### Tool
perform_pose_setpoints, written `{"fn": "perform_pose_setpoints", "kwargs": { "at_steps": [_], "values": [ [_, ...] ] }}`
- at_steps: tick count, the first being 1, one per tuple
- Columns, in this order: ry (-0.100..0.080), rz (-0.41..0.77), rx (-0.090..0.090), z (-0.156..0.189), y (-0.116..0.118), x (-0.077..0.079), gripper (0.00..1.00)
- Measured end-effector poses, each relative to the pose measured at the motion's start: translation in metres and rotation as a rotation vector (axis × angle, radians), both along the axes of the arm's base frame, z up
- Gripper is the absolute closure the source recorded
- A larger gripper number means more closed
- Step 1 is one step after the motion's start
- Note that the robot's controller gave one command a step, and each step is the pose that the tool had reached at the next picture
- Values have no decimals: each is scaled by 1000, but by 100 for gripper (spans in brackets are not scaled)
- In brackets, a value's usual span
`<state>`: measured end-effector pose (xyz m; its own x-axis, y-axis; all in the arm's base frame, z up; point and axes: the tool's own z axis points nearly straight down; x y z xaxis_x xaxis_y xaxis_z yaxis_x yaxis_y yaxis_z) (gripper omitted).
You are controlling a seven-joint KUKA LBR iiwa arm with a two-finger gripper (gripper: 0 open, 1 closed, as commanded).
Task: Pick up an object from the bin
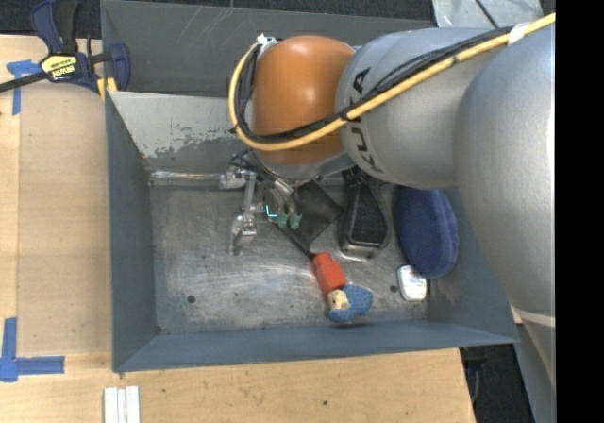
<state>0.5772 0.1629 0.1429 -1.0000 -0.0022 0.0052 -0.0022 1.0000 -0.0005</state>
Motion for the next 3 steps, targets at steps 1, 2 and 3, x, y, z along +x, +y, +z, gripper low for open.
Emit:
{"fn": "perform_pose_setpoints", "kwargs": {
  "at_steps": [1, 2, 3],
  "values": [
    [-11, -159, -1, -4, -60, 39, 0],
    [-6, -192, -1, -22, -104, 49, 0],
    [-6, -199, -1, -46, -137, 49, 0]
  ]
}}
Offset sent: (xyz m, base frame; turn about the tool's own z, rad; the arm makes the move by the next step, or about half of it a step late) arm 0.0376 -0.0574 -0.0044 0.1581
